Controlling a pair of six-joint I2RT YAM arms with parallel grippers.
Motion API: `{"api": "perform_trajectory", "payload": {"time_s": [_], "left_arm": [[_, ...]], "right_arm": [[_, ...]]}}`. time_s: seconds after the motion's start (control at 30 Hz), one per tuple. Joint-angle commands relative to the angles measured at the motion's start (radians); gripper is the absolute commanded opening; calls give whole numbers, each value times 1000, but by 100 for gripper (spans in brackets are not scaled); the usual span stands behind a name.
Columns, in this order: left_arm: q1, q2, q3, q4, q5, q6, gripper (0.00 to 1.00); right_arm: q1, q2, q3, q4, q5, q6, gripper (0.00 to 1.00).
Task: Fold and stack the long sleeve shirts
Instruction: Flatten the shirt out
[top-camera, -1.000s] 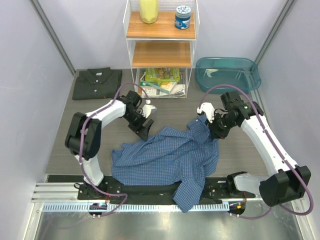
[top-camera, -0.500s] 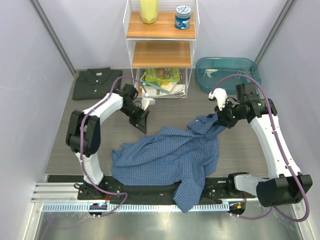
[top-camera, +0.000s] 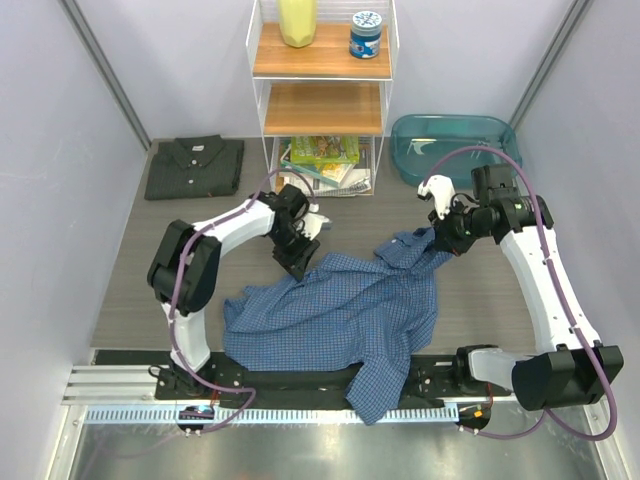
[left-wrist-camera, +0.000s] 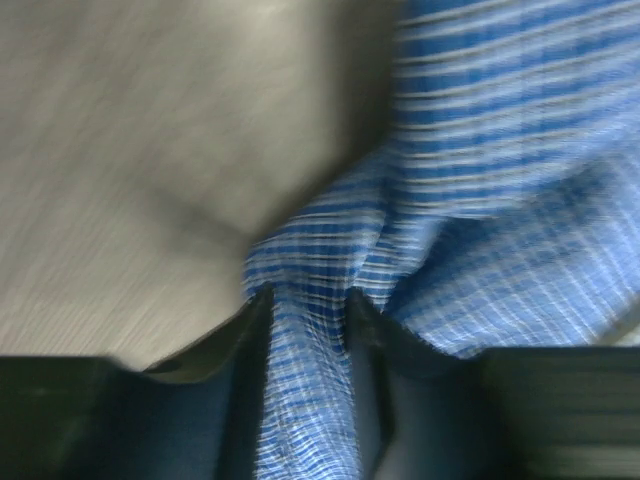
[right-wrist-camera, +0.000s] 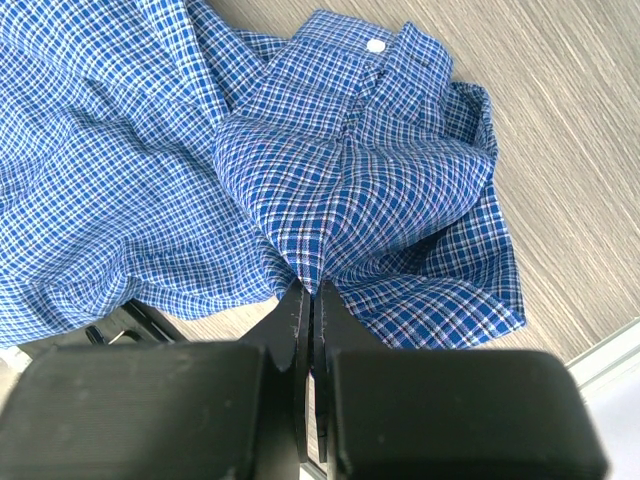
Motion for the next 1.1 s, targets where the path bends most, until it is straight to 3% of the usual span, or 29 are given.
{"api": "perform_trajectory", "payload": {"time_s": [0.0, 0.03, 0.1, 0.13, 0.2, 0.3, 0.33, 0.37, 0.47, 0.5, 0.6, 0.67, 0.87, 1.0, 1.07], "left_arm": [[19, -28, 25, 51, -191, -8, 24], [20, -65, 13, 63, -203, 4, 1], [34, -116, -1, 66, -180, 44, 0], [43, -158, -17, 69, -89, 73, 0], [60, -318, -106, 80, -50, 128, 0], [62, -522, -235, -79, 87, 418, 0], [65, -566, -267, -134, 99, 595, 0], [63, -661, -353, -277, 116, 697, 0], [62, -829, -531, -384, 52, 933, 10], [59, -857, -557, -471, 45, 1005, 40], [54, -900, -541, -437, 19, 916, 73], [63, -892, -525, -358, -19, 771, 76], [227, -733, -377, -199, 84, 650, 75], [247, -553, -220, -130, 120, 658, 75], [255, -430, -81, -229, 214, 740, 76]], "right_arm": [[-7, -9, 26, -5, 11, 0, 1], [-10, -9, 20, -5, 17, -2, 1], [-20, -10, 15, -6, 24, -3, 1], [-39, -12, 10, -6, 26, -10, 1], [-60, -15, 15, -17, 20, -16, 1], [-71, -19, 23, -41, 9, -31, 1], [-71, -23, 23, -46, 8, -37, 1], [-70, -23, 20, -55, 11, -40, 1], [-71, -29, -12, -60, 21, -54, 1], [-70, -29, -23, -66, 14, -60, 1], [-71, 5, -43, -84, -5, -74, 1], [-70, 46, -40, -95, -14, -74, 1], [-39, 85, -54, -114, -18, -102, 1], [-36, 71, -98, -107, 35, -117, 1], [-40, 57, -111, -97, 76, -126, 1]]}}
